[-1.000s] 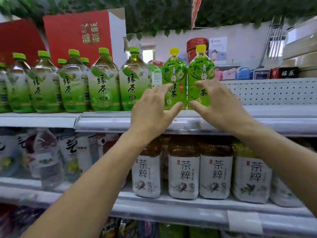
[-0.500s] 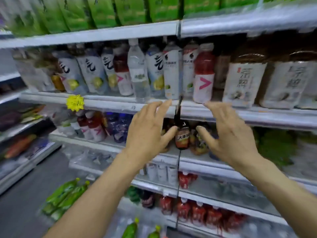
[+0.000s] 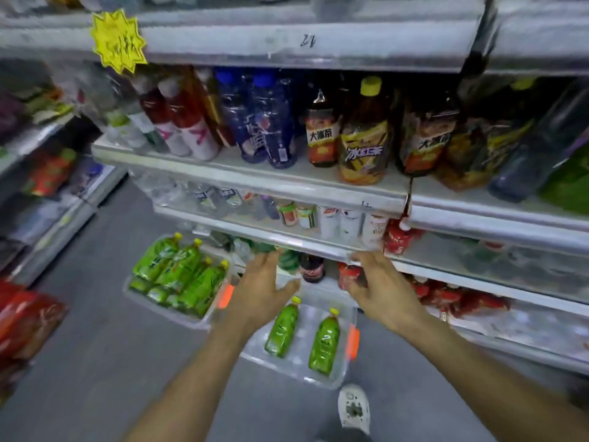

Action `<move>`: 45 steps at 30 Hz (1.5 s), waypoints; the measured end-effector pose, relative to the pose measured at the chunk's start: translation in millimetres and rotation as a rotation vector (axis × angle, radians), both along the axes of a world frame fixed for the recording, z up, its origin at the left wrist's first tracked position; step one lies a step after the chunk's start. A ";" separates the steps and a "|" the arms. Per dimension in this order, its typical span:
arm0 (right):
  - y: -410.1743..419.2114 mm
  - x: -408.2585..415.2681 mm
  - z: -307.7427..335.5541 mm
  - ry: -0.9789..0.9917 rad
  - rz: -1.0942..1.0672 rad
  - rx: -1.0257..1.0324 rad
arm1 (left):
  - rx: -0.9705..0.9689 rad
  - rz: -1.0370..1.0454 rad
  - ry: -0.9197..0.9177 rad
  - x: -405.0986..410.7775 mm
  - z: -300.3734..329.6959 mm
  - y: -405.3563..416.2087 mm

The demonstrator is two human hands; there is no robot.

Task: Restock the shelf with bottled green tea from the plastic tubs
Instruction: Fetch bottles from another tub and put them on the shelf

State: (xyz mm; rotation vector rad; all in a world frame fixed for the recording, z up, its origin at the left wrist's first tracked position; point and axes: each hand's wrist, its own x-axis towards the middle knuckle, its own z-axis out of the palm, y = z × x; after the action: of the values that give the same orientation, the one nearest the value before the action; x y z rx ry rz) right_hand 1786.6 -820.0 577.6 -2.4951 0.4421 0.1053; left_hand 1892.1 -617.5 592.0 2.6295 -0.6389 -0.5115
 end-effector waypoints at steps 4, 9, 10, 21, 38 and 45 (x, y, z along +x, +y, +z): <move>16.8 18.9 -93.8 0.229 -0.053 0.195 | 0.003 0.139 0.210 10.8 -88.5 9.5; 46.6 29.1 -204.4 0.520 -0.297 0.433 | 0.031 0.254 0.472 17.5 -195.5 32.1; 53.2 30.0 -225.4 0.573 -0.344 0.464 | 0.049 0.277 0.515 20.2 -216.6 37.1; 104.0 54.4 -428.3 0.768 -0.986 0.628 | 0.276 0.312 0.568 53.5 -421.5 53.8; 141.2 68.5 -518.6 0.605 -1.157 0.306 | 0.249 0.230 0.483 71.1 -526.0 50.3; 127.0 62.0 -491.7 0.560 -1.145 0.518 | 0.083 0.364 0.548 75.2 -488.8 64.8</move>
State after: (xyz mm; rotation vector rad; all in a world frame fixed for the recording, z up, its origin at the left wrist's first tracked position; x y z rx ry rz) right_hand 1848.6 -693.0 85.9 -1.3854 1.7252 0.3875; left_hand 1967.3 -552.7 103.2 2.4266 0.0309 -1.0938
